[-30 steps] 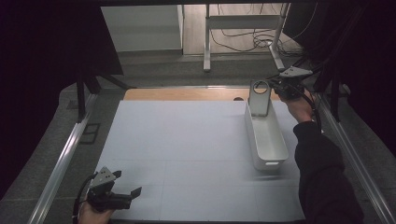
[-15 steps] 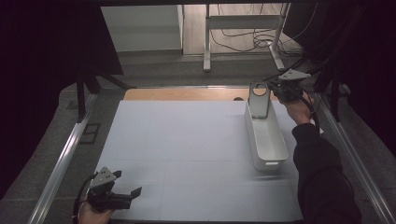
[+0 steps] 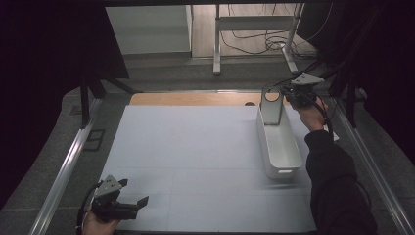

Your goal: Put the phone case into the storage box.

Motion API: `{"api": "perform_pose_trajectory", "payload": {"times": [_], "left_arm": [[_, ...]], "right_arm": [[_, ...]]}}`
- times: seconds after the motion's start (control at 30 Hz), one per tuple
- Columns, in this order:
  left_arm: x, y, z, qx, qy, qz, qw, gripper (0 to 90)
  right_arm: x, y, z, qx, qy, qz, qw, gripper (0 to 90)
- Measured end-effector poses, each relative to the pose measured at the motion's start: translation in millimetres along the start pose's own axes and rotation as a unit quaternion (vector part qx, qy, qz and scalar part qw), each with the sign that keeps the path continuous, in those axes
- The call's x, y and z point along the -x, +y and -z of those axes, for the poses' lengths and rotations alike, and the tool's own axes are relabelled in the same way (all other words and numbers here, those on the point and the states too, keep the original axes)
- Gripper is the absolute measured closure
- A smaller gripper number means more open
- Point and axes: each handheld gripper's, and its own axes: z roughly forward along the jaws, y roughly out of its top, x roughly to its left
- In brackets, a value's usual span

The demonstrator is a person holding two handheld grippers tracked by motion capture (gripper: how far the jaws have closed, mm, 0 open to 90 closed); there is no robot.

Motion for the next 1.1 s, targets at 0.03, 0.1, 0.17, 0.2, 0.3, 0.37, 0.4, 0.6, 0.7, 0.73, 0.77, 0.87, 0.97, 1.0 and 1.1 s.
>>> {"api": "perform_pose_trajectory", "payload": {"times": [0.03,0.1,0.17,0.2,0.3,0.37,0.4,0.6,0.7,0.73,0.77,0.87,0.97,1.0,1.1], "left_arm": [[0.0,0.0,0.0,0.000,0.000,0.000,1.0000,0.9],[0.0,0.0,0.0,0.000,0.000,0.000,1.0000,0.9],[0.0,0.0,0.0,0.000,0.000,-0.001,1.0000,0.9],[0.1,0.0,0.0,0.000,0.000,-0.001,1.0000,0.9],[0.1,0.1,-0.1,0.000,0.000,-0.001,1.0000,1.0],[0.3,0.1,-0.1,-0.001,0.000,-0.002,1.0000,1.0],[0.3,0.1,-0.1,0.000,0.001,-0.002,1.0000,1.0],[0.4,0.1,-0.1,-0.001,0.001,-0.003,1.0000,1.1],[0.4,0.1,-0.1,-0.001,0.002,-0.003,1.0000,1.1],[0.4,0.2,-0.2,-0.001,0.002,-0.003,1.0000,1.1],[0.4,0.2,-0.1,-0.001,0.002,-0.004,1.0000,1.0],[0.4,0.1,-0.1,0.000,0.001,-0.002,1.0000,1.0],[0.4,0.1,0.1,0.000,0.001,-0.002,1.0000,1.0],[0.3,0.1,0.2,0.000,0.002,-0.002,1.0000,0.8],[0.0,0.1,0.5,0.001,0.003,0.001,1.0000,0.3]], "right_arm": [[0.0,0.0,0.0,0.000,0.000,0.000,1.0000,78.7],[-0.2,0.1,-1.3,-0.002,-0.003,0.000,1.0000,78.6],[-0.6,0.3,-2.7,-0.002,-0.004,-0.002,1.0000,78.7],[-0.6,0.5,-3.2,-0.002,-0.006,0.000,1.0000,78.7],[-0.8,1.2,-4.1,-0.007,-0.009,0.001,0.9999,78.7],[-1.0,1.0,-4.8,-0.008,-0.009,-0.004,0.9999,78.7],[-1.0,1.0,-5.3,-0.007,-0.011,-0.006,0.9999,78.6],[-0.4,0.8,-5.2,-0.012,-0.014,-0.011,0.9998,71.4],[-0.8,1.0,-5.7,-0.011,-0.016,-0.021,0.9996,68.0],[-1.0,0.9,-5.8,-0.011,-0.016,-0.020,0.9996,66.6],[-1.2,0.7,-5.7,-0.012,-0.015,-0.023,0.9996,64.6],[-1.0,0.2,-4.9,-0.014,-0.014,-0.024,0.9995,59.8],[-1.0,0.3,-3.2,-0.014,-0.007,-0.038,0.9992,55.9],[-0.6,0.3,-2.5,-0.015,-0.005,-0.039,0.9991,54.3],[0.1,0.4,1.4,-0.022,0.009,-0.059,0.9980,47.6]]}}
